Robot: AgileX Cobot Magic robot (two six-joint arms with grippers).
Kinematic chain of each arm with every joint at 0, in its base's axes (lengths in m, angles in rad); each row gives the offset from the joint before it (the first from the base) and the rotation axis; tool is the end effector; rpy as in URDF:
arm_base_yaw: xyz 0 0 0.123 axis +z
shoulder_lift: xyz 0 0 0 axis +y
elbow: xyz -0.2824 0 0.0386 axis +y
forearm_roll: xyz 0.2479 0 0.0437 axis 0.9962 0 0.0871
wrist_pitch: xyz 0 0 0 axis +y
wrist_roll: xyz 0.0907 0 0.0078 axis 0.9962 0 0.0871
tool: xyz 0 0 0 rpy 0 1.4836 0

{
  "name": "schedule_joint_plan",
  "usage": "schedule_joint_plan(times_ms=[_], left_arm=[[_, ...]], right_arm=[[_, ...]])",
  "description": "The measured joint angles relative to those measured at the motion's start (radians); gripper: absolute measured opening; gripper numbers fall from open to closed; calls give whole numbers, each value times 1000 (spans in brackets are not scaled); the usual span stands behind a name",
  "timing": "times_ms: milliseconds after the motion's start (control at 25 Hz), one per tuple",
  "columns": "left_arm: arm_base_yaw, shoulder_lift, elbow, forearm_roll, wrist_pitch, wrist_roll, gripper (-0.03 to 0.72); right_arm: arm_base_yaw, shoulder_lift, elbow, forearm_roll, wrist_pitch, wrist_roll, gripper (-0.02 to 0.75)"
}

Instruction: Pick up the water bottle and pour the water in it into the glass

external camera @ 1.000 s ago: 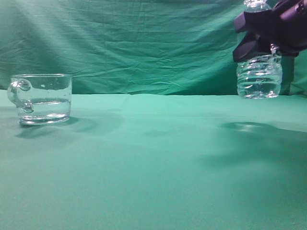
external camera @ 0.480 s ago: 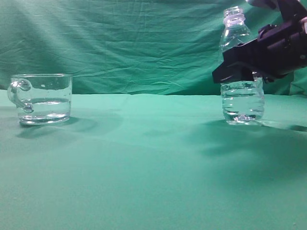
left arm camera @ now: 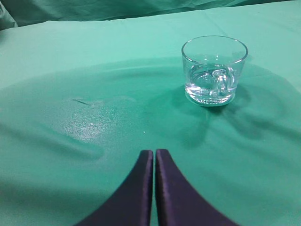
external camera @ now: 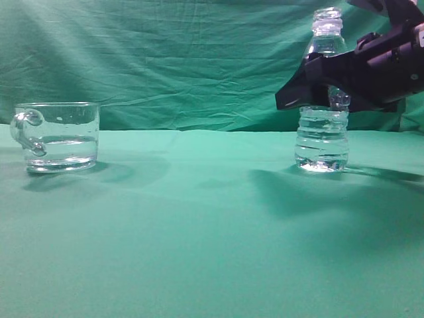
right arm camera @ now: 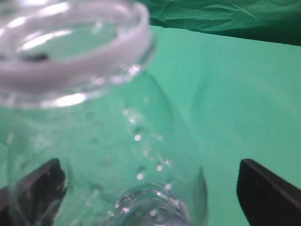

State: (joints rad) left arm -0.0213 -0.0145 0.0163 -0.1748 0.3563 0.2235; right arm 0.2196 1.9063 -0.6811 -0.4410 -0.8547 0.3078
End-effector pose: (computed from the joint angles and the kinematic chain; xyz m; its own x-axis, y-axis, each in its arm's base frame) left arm 0.0526 -0.0067 0.1768 -0.2575 0.0648 -0.9641 0.0953 0.9946 0.0414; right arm 0.3215 0.1018 0.1302 -0.3231 -0.0650 -0.9441 -0.5008 0.8582 0.1123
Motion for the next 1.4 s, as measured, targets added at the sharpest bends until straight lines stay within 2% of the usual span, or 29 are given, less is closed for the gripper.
schedule_joint_plan(times_ms=[40, 80, 440, 600, 720, 880, 960, 1040, 1240, 1400], left_arm=[[0, 0, 0, 0, 0, 0, 0], [0, 0, 0, 0, 0, 0, 0], [0, 0, 0, 0, 0, 0, 0], [0, 0, 0, 0, 0, 0, 0], [0, 0, 0, 0, 0, 0, 0], [0, 0, 0, 0, 0, 0, 0], [0, 0, 0, 0, 0, 0, 0], [0, 0, 0, 0, 0, 0, 0], [0, 0, 0, 0, 0, 0, 0], [0, 0, 0, 0, 0, 0, 0]], right_arm=[[0, -2, 0, 0, 0, 15, 643], [0, -9, 0, 0, 0, 32, 685], [0, -232, 0, -19, 39, 77, 669], [0, -357, 0, -95, 115, 93, 669], [0, -462, 0, -169, 165, 177, 507], [0, -596, 2, -257, 272, 290, 173], [0, -659, 2, -304, 329, 352, 60], [0, -722, 2, -357, 385, 428, 0], [0, -880, 2, -503, 490, 615, 0], [0, -993, 2, -597, 513, 759, 0]])
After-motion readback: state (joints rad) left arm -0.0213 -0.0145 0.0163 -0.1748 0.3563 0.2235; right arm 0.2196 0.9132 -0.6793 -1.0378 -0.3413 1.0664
